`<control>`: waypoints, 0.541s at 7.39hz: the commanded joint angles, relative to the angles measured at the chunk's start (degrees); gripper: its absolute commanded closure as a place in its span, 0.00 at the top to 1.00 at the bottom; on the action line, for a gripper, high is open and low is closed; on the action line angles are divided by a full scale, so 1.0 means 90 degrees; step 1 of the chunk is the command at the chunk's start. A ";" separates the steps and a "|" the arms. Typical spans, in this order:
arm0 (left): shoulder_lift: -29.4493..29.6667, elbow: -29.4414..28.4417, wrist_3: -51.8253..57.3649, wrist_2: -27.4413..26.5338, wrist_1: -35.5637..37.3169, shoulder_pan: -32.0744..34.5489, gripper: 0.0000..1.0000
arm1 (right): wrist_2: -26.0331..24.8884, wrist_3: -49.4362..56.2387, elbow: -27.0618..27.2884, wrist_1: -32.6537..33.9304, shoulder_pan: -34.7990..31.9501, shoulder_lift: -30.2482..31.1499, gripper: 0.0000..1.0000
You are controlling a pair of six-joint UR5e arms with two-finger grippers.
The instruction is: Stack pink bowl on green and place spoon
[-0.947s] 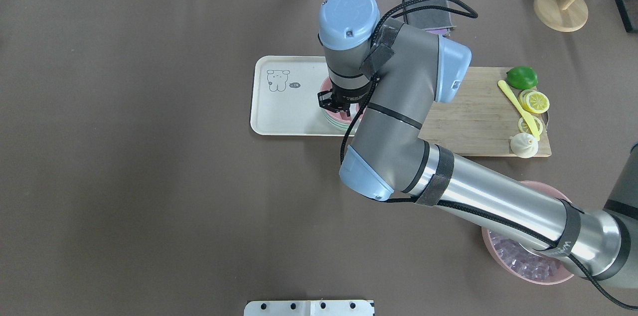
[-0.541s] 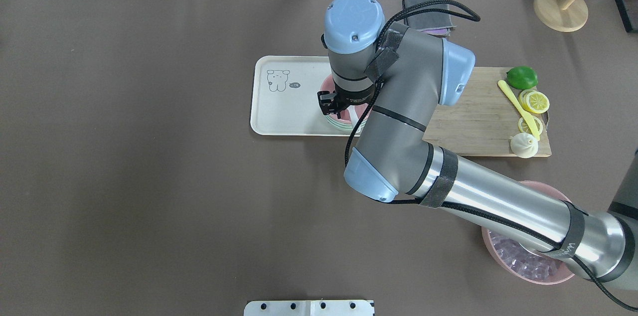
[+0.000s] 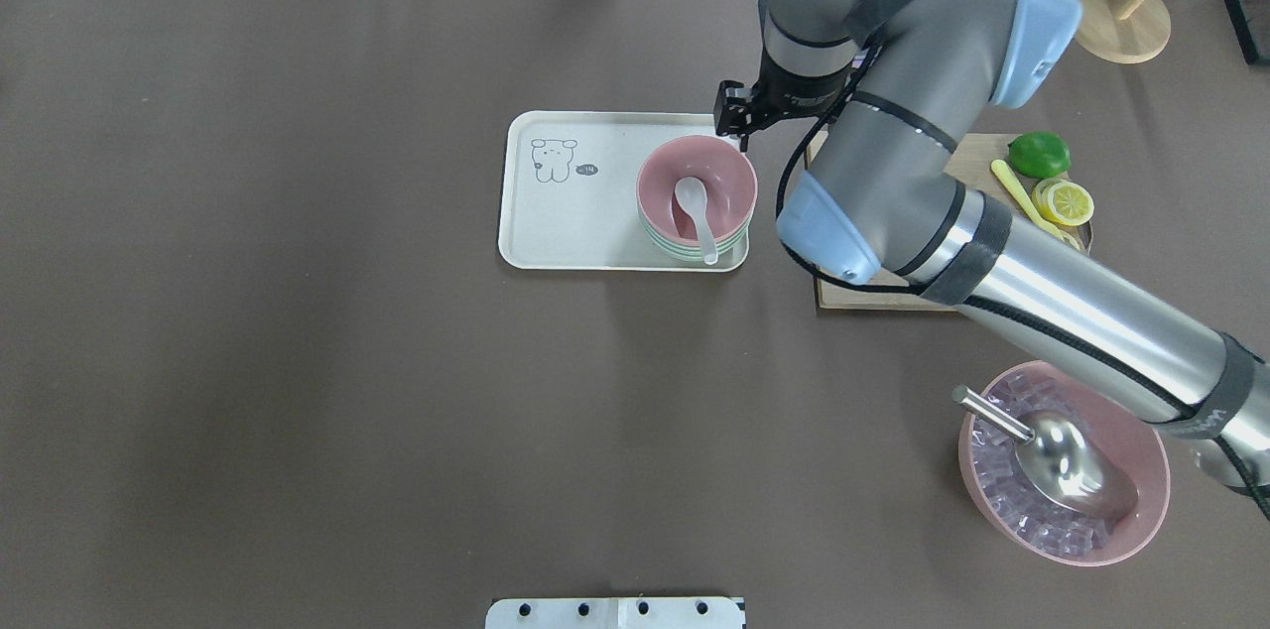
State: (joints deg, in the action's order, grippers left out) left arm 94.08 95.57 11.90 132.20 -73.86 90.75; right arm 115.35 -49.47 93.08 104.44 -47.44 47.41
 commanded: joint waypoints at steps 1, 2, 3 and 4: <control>-0.0488 0.0345 -0.0395 0.0018 -0.0618 0.0033 0.98 | 0.0453 0.0873 0.0486 -0.0022 -0.0771 0.0696 0.99; -0.0550 0.0367 -0.0414 0.0027 -0.0612 0.0033 0.98 | 0.0831 0.0974 0.0488 -0.0022 -0.1267 0.0931 0.99; -0.0493 0.0164 -0.0434 0.0289 -0.0622 0.0024 0.98 | 0.1067 0.1710 0.0623 -0.0003 -0.1755 0.1262 1.00; -0.0569 0.0162 -0.0424 0.0301 -0.0767 0.0024 0.98 | 0.1128 0.2606 0.0837 0.0007 -0.2195 0.1836 1.00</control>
State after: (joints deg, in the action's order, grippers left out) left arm 89.55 97.53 8.16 134.02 -79.52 91.00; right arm 123.85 -34.71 98.61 104.37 -61.97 58.58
